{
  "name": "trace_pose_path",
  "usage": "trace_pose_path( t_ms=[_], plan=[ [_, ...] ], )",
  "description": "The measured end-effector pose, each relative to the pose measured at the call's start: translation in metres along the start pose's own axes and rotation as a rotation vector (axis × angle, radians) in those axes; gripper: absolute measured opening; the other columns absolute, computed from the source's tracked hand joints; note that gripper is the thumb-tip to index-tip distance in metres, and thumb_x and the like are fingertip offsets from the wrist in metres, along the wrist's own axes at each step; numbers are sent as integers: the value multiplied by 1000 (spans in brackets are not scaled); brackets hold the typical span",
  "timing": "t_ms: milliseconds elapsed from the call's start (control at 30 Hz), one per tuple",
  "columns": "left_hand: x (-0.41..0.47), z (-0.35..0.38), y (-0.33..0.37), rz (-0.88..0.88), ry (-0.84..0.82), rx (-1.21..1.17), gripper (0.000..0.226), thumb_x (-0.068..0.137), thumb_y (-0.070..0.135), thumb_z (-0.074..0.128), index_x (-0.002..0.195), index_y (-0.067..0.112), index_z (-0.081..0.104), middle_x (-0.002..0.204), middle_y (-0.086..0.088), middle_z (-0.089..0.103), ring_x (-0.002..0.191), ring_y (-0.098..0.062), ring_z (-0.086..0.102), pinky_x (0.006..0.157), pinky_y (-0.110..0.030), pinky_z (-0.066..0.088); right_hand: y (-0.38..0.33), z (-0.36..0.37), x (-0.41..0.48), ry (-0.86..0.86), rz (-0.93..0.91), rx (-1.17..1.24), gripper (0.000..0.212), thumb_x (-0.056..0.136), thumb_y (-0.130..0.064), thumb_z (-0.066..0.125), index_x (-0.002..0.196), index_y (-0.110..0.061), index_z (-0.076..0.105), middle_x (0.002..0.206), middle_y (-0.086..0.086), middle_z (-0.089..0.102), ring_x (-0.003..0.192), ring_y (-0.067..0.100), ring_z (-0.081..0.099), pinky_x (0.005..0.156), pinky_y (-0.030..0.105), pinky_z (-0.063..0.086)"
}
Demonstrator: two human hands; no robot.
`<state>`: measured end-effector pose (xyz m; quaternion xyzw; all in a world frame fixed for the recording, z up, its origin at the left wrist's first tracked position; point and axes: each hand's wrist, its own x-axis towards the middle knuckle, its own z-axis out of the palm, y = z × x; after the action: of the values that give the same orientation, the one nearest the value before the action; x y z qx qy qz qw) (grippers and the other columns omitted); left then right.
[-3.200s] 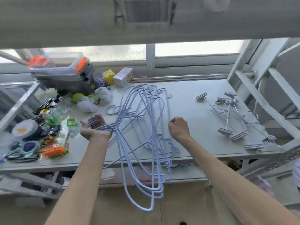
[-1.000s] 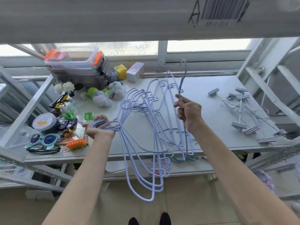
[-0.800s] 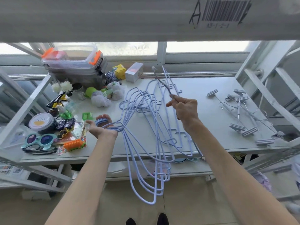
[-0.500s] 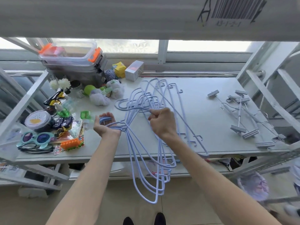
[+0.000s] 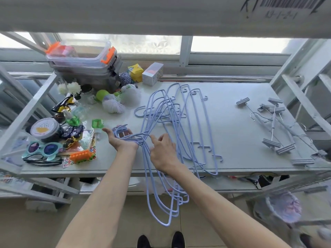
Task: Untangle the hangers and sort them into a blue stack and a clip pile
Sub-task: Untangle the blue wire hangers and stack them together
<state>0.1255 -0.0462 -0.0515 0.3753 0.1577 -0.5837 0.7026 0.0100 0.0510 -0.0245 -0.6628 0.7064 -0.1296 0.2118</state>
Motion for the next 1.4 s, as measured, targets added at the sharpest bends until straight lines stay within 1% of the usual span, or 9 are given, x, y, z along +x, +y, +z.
trace_pose_path(
  t_ms=[100, 300, 400, 500, 667, 933, 1067, 1200, 1400],
  plan=[
    [-2, 0, -2, 21, 31, 44, 39, 79, 53, 69, 83, 16, 57, 85, -2, 59, 69, -14, 58, 62, -21, 49, 1, 0, 3, -137, -2, 36, 63, 96, -28, 48, 152, -24, 19, 123, 17, 42, 114, 34, 44, 95, 42, 37],
    [0, 2, -3, 44, 22, 80, 33, 83, 46, 66, 84, 14, 58, 85, -4, 60, 67, -15, 59, 64, -21, 47, 0, 7, 5, -143, -31, 221, 72, 91, -2, 44, 154, -20, 15, 110, 23, 58, 101, 38, 56, 74, 32, 38],
    [-5, 12, -4, 58, 62, 99, 37, 82, 45, 67, 86, 15, 46, 73, -3, 49, 56, -15, 49, 54, -23, 42, 0, 7, 5, -116, -7, 268, 65, 96, -19, 44, 153, -27, 14, 106, 20, 60, 99, 37, 56, 77, 37, 43],
    [-9, 19, -5, 46, 125, 165, 42, 79, 46, 68, 70, 19, 37, 60, 3, 37, 50, -15, 38, 53, -25, 34, -2, 7, 2, -143, 34, 315, 75, 93, -40, 51, 152, -34, 4, 88, 13, 59, 87, 33, 60, 77, 41, 48],
    [-11, 9, -5, -39, 98, 83, 55, 82, 48, 67, 52, 21, 30, 40, 7, 33, 36, -13, 34, 47, -22, 33, -1, 7, -1, -200, 1, 289, 82, 89, -14, 53, 155, -16, 4, 92, 22, 61, 93, 38, 58, 71, 33, 41],
    [-23, 6, 2, -127, 58, 121, 72, 75, 78, 53, 41, 20, 26, 40, 4, 29, 38, -15, 35, 52, -20, 36, -3, 9, -12, -160, -62, 170, 77, 87, 2, 42, 154, -11, 6, 96, 25, 61, 85, 40, 59, 70, 40, 46],
    [-25, 6, 8, -151, 67, 121, 58, 81, 55, 57, 47, 20, 25, 42, 6, 26, 40, -15, 32, 52, -19, 33, -6, 15, -20, -94, -93, 62, 77, 89, 4, 43, 153, -9, 1, 98, 22, 60, 85, 39, 59, 65, 38, 40],
    [-22, 9, 12, -153, 102, 170, 47, 83, 33, 56, 51, 19, 25, 44, 6, 21, 43, -15, 25, 51, -22, 29, -8, 21, -30, 22, -70, 87, 67, 93, 1, 40, 152, -8, 12, 92, 21, 62, 80, 39, 59, 62, 36, 35],
    [-25, 10, 12, -128, 107, 190, 48, 90, 36, 51, 54, 19, 26, 40, 6, 18, 37, -14, 20, 46, -21, 24, -7, 23, -30, 13, -95, 92, 63, 93, -1, 42, 151, -1, 16, 90, 24, 64, 80, 41, 60, 63, 37, 36]
  ],
)
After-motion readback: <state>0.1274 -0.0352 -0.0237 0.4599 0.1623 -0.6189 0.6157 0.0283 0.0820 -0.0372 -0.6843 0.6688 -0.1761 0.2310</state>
